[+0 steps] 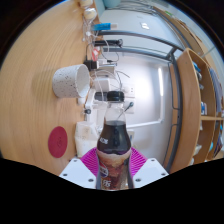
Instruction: Pour water
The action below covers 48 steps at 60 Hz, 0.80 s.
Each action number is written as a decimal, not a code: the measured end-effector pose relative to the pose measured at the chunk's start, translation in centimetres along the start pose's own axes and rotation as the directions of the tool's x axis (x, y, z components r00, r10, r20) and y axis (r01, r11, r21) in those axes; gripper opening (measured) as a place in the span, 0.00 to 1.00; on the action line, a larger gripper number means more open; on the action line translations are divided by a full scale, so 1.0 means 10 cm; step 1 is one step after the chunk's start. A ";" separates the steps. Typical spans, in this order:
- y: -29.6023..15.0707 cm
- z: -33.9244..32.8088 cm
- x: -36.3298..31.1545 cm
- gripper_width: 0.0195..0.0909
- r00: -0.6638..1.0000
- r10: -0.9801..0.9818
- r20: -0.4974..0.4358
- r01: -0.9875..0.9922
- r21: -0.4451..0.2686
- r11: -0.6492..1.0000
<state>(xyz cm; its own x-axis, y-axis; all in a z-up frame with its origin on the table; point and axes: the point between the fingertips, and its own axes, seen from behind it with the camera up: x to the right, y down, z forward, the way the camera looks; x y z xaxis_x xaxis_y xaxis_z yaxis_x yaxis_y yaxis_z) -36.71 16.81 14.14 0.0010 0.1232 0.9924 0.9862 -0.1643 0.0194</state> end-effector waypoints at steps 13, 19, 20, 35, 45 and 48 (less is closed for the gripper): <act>-0.42 0.23 0.09 0.24 0.924 -0.378 -0.054 0.379 0.019 0.925; -0.59 0.29 0.12 0.24 0.869 -0.488 -0.082 0.491 0.022 0.871; -0.61 0.30 0.13 0.24 0.857 -0.507 -0.087 0.511 0.020 0.860; -0.74 0.37 0.11 0.24 0.810 -0.581 -0.080 0.584 0.014 0.812; -0.64 0.26 0.14 0.24 0.910 -0.410 -0.057 0.412 0.050 0.910; -0.57 0.21 0.13 0.24 0.964 -0.264 -0.021 0.265 0.058 0.963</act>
<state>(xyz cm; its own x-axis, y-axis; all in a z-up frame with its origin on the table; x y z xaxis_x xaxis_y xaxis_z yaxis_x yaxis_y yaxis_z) -41.94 19.92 15.09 -0.2630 0.1415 0.9544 0.9591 -0.0689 0.2745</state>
